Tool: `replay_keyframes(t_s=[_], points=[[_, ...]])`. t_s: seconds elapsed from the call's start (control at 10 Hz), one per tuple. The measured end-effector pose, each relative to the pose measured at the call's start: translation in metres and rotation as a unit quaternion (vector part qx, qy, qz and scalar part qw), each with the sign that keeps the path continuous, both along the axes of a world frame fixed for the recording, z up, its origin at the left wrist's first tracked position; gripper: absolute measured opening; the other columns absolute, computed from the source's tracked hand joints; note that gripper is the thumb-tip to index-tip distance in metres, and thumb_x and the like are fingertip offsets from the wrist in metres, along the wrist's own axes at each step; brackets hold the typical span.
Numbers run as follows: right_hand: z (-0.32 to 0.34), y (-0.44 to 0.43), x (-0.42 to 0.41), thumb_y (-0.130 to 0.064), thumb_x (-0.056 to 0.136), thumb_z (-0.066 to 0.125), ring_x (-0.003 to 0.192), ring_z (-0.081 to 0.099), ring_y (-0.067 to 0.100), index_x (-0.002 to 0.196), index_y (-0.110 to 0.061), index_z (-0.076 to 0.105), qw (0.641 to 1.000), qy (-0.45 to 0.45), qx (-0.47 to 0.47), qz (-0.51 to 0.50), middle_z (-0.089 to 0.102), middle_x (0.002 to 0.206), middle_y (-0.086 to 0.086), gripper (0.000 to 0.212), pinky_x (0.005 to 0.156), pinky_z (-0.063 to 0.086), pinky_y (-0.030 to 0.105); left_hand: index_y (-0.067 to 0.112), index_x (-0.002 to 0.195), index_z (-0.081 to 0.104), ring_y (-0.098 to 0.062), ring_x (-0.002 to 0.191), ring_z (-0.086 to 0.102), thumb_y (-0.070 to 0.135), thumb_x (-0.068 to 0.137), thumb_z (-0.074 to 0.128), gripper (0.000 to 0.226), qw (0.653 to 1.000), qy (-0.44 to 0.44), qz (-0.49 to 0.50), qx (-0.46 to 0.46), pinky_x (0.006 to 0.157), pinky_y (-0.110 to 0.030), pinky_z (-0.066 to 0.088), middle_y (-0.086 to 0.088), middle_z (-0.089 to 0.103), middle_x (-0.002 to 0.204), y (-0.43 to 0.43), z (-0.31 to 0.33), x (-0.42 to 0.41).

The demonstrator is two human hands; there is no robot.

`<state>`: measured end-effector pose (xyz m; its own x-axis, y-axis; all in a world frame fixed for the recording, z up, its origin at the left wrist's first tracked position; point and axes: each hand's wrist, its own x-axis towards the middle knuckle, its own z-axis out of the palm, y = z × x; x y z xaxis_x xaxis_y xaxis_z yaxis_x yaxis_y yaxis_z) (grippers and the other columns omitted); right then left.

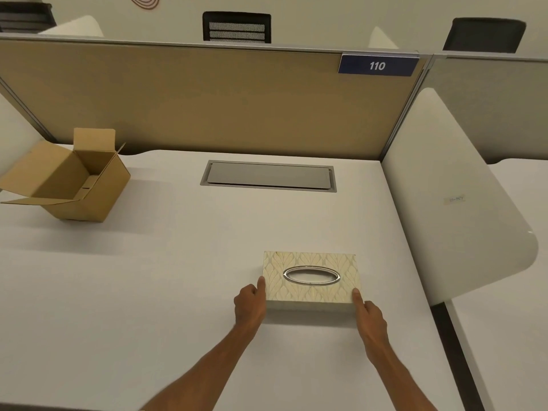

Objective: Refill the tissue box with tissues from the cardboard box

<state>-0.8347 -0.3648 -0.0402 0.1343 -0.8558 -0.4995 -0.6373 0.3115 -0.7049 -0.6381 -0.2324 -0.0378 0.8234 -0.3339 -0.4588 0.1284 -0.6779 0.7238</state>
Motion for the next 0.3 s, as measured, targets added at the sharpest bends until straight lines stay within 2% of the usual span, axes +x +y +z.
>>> replay_keyframes(t_s=[0.1,0.2,0.3], points=[[0.0,0.002,-0.001,-0.058,0.093,0.037,0.066,0.047,0.018,0.072,-0.008,0.048,1.0,0.001,-0.002,0.003,0.053,0.076,0.012,0.054,0.059,0.037,0.031,0.011,0.056,0.038,-0.024,0.062,0.046,0.043,0.097,0.041,0.053,1.0,0.001,-0.018,-0.001,0.063,-0.031,0.038,-0.004,0.047,0.059,0.002,-0.003,0.002],[-0.002,-0.004,-0.003,-0.056,0.094,0.036,0.081,0.052,0.024,0.089,-0.007,0.055,1.0,-0.002,0.003,-0.001,0.058,0.091,0.013,0.053,0.072,0.04,0.034,0.009,0.062,0.044,-0.023,0.066,0.051,0.045,0.096,0.043,0.049,0.999,0.008,-0.046,-0.015,0.064,-0.033,0.041,-0.005,0.052,0.064,0.005,-0.009,0.008],[0.006,-0.006,0.0,-0.057,0.094,0.035,0.096,0.055,0.03,0.105,-0.006,0.055,0.999,0.005,-0.037,-0.02,0.06,0.106,0.015,0.056,0.082,0.046,0.039,0.01,0.073,0.05,-0.023,0.073,0.056,0.048,0.095,0.044,0.044,0.998,-0.005,-0.062,-0.021,0.069,-0.036,0.048,-0.005,0.058,0.073,0.007,-0.006,0.016]])
